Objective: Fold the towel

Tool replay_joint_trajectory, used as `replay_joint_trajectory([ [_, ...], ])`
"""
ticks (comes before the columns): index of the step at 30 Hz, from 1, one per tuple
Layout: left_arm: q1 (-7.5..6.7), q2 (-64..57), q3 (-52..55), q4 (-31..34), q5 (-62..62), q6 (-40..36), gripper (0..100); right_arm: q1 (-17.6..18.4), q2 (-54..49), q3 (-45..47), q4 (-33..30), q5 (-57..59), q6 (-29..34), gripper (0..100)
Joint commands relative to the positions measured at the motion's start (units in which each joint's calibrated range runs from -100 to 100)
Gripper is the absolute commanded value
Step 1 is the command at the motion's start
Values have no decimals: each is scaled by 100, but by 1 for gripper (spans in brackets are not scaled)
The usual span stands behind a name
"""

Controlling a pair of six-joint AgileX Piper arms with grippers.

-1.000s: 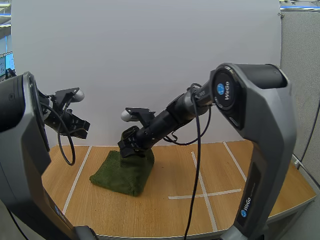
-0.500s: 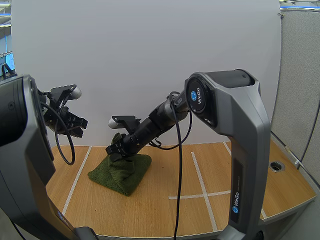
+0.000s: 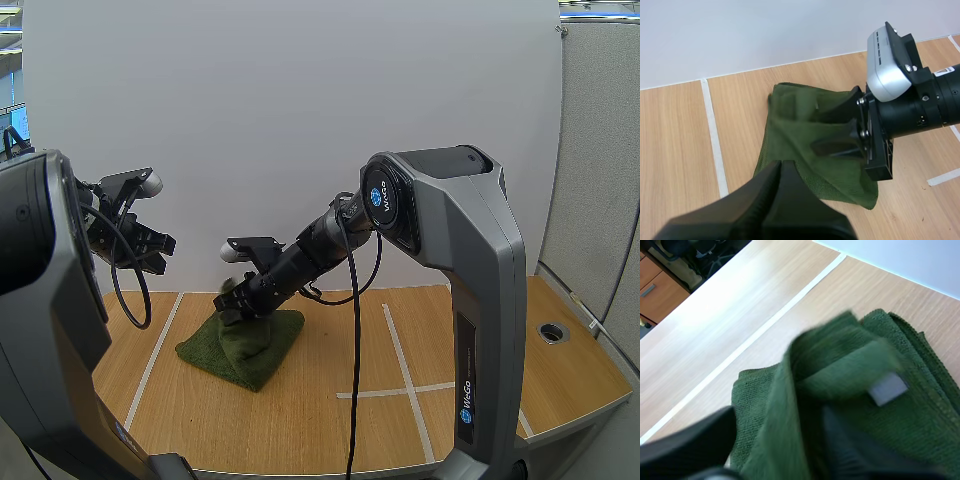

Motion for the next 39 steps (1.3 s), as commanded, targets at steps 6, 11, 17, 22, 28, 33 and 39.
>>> replay_joint_trajectory([
  [6, 5, -41, -27, -25, 87, -36, 0, -93, -698, -38, -42, 168, 134, 100],
  [11, 5, -41, -27, -25, 87, -36, 0, -275, -998, -38, -536, 408, 389, 100],
  [17, 5, -41, -27, -61, 87, -9, 0, -515, -967, 22, -840, 747, 418, 100],
  [22, 5, -41, -27, -310, 87, 2, 0, -558, -967, 164, -852, 706, 166, 27],
  [28, -189, -41, -27, -427, 87, 2, 0, -558, -814, 618, -665, -763, -206, 0],
  [33, -473, -41, -27, -440, 87, -115, 0, -595, -425, 618, -702, -763, -195, 0],
  [39, -819, -41, -27, -428, 87, -231, 0, -661, -223, 729, -703, -690, -230, 0],
])
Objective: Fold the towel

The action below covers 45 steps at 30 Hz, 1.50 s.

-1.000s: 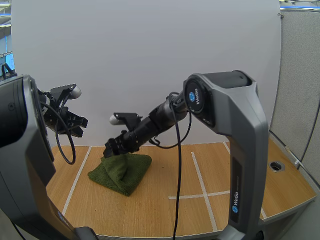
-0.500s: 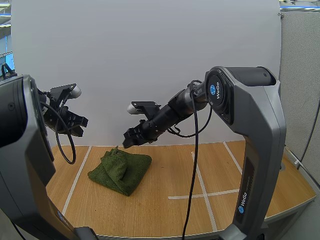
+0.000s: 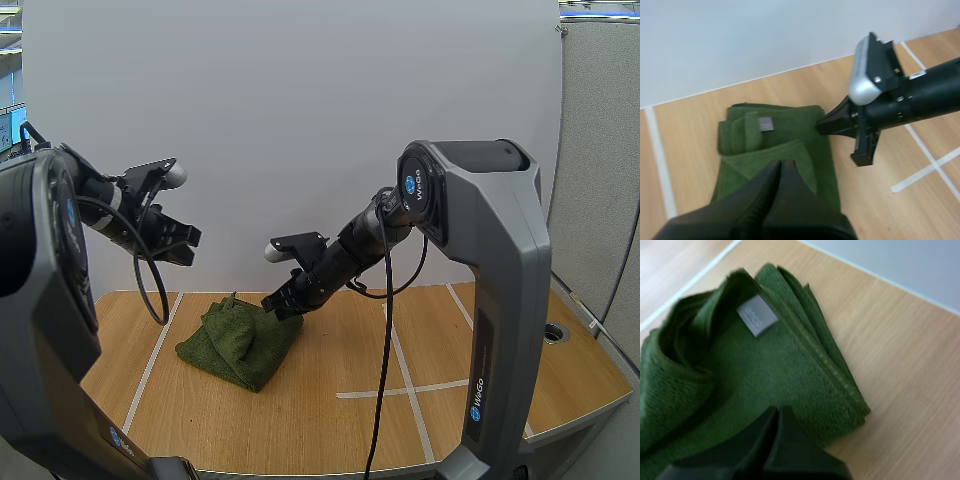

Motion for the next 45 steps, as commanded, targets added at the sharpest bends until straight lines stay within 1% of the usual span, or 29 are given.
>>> replay_joint_trajectory([
  [1, -381, -41, -27, -115, 87, -163, 0, -74, 179, 167, 26, 13, -101, 0],
  [6, -784, -17, -27, -127, 87, -242, 0, -74, 380, 203, 26, 13, -101, 0],
  [7, -860, -3, -27, -110, -99, -242, 0, -74, 406, 203, 26, 13, -101, 0],
  [10, -1013, 192, -27, -114, -698, -242, 0, -74, 446, 214, 26, 13, -101, 0],
  [11, -1042, 287, -27, -114, -887, -242, 0, -74, 446, 214, 26, 13, -101, 0],
  [16, -1055, 1103, -42, -114, -1509, -201, 0, -74, 445, 213, -14, 34, -101, 0],
  [21, -1055, 1876, -323, -137, -1424, -97, 0, -74, 445, 213, -23, 58, -101, 0],
  [31, -1064, 2638, -444, -339, -1645, 291, 0, -74, 445, 213, -62, 74, -12, 0],
  [39, -1064, 3318, -1034, -719, -1503, 367, 0, -74, 445, 213, -62, 74, -12, 0],
  [43, -1154, 3602, -1240, -674, -1443, 367, 0, -74, 445, 213, -62, 74, 0, 0],
  [45, -1262, 3720, -1295, -600, -1533, 367, 0, -74, 445, 213, -62, 74, 0, 0],
])
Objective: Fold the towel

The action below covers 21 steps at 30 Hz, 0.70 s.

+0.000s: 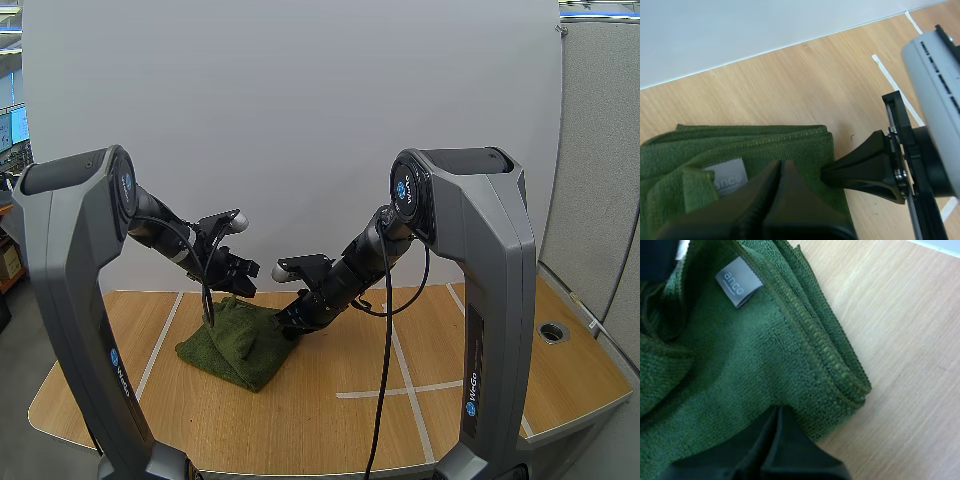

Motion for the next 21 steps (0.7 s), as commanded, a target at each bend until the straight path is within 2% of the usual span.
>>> replay_joint_trajectory([
  [1, -266, 391, -253, 56, -94, 28, 0, -18, 5, 41, -100, 96, 43, 0],
  [3, -368, 451, -253, 308, -517, -96, 0, -18, 5, 41, -100, 96, 43, 0],
  [5, -396, 467, -253, 523, -706, -217, 0, -18, 5, 41, -100, 96, 43, 0],
  [9, -402, 467, -253, 1004, -568, -469, 0, -18, 5, 41, -100, 96, 43, 0],
  [14, -395, 456, -253, 2026, 24, -961, 0, -18, 5, 41, -100, 96, 43, 0],
  [16, -357, 416, -253, 2287, 262, -1100, 0, -18, 5, 41, -100, 96, 43, 0],
  [21, -107, 33, -253, 2335, 804, -1120, 0, -18, 5, 41, -112, 96, 46, 0],
])
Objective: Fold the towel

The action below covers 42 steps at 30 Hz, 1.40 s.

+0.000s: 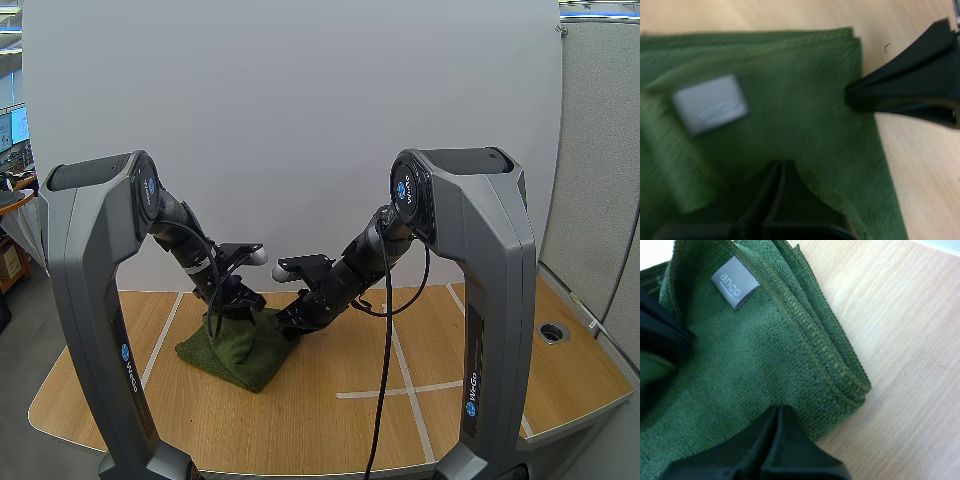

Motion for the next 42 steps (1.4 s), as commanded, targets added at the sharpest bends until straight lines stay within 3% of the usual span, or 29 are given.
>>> replay_joint_trajectory([
  [1, 290, -541, -32, 210, 793, -128, 0, -18, 5, 41, -112, 96, 5, 0],
  [5, 497, -870, -32, 318, 1543, -107, 0, -18, 5, 41, -112, 96, 5, 0],
  [17, 1073, -1013, 519, 544, 1543, 289, 0, -18, 5, 41, -115, 130, 5, 0],
  [29, 1850, -1430, 539, 367, 1543, 1012, 0, -18, 5, 41, -157, 294, 5, 0],
  [36, 1886, -2332, 473, -724, 1543, 1324, 0, -18, 5, 41, -183, 307, 50, 0],
  [42, 1655, -2473, 543, -788, 1543, 1324, 0, -18, 5, 41, -183, 329, 49, 0],
])
